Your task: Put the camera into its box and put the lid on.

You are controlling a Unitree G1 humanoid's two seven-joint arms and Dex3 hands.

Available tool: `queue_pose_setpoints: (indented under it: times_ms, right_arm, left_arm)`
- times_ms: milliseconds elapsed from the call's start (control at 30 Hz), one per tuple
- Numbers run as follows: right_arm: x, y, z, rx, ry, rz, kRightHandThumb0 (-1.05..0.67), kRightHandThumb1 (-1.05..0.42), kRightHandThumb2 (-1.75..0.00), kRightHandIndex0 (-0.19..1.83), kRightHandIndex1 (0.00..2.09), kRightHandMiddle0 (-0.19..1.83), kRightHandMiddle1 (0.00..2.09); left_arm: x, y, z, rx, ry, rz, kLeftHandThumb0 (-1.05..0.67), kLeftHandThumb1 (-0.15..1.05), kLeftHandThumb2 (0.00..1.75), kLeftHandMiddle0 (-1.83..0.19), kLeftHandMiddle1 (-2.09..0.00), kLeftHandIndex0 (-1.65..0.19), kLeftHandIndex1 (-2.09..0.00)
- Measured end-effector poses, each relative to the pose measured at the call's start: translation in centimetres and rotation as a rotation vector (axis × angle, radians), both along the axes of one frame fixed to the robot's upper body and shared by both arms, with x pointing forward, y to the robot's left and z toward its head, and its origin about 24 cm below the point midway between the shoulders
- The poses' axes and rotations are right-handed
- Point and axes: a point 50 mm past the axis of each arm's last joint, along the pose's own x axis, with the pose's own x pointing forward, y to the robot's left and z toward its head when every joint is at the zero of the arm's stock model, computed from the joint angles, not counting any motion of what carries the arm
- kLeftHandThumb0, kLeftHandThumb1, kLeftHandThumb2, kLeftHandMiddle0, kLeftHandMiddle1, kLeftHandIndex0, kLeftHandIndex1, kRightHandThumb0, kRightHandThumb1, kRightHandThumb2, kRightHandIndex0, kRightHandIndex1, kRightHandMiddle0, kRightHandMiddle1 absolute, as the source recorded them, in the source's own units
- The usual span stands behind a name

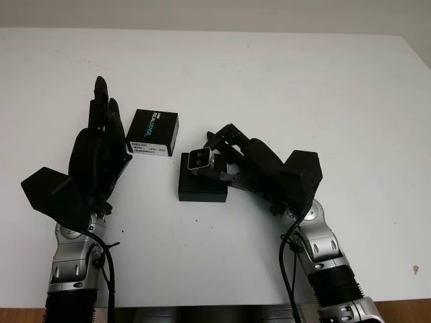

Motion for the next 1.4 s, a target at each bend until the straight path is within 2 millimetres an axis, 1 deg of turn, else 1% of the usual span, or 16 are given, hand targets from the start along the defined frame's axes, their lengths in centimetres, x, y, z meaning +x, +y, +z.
queue_pose_setpoints:
  times_ms: [233,600,1267,1333,1367,1400]
  right_arm:
    - [0.02,0.07,0.01,-0.023,-0.006,0.001,-0.43,-1.05,-0.09,0.12,0.03,0.11,2.0]
    - [0.31,0.22,-0.07,-0.103,-0.062,0.027,-0.43,-1.04,-0.06,0.13,0.04,0.15,2.02]
    - [0.52,0.13,-0.03,-0.147,-0.084,0.036,-0.44,-1.04,-0.06,0.12,0.04,0.15,2.03]
    - [0.47,0.04,-0.02,-0.186,-0.107,0.044,-0.46,-1.05,-0.08,0.12,0.04,0.11,1.98]
    - [0.43,-0.04,-0.05,-0.217,-0.121,0.052,-0.46,-1.05,-0.08,0.1,0.03,0.07,1.92]
    - [0.42,-0.15,-0.03,-0.245,-0.133,0.059,-0.49,-1.04,-0.06,0.06,0.02,-0.02,1.74]
  left_arm:
    - [0.0,0.01,0.01,0.0,-0.001,0.002,-0.76,1.05,0.71,0.19,0.0,0.19,0.0]
    - [-0.01,0.01,0.01,0.001,-0.002,-0.001,-0.76,1.05,0.71,0.19,0.0,0.19,0.0]
    - [-0.01,0.0,0.01,0.001,-0.002,-0.003,-0.76,1.05,0.72,0.19,0.0,0.19,0.0]
    - [-0.01,0.0,0.02,0.0,-0.002,-0.003,-0.76,1.05,0.72,0.19,0.0,0.19,0.0]
    - [-0.01,0.01,0.02,-0.001,-0.002,-0.002,-0.76,1.05,0.72,0.19,0.0,0.19,0.0]
    - [-0.01,0.04,0.02,-0.001,-0.002,-0.001,-0.76,1.05,0.72,0.19,0.0,0.19,0.0]
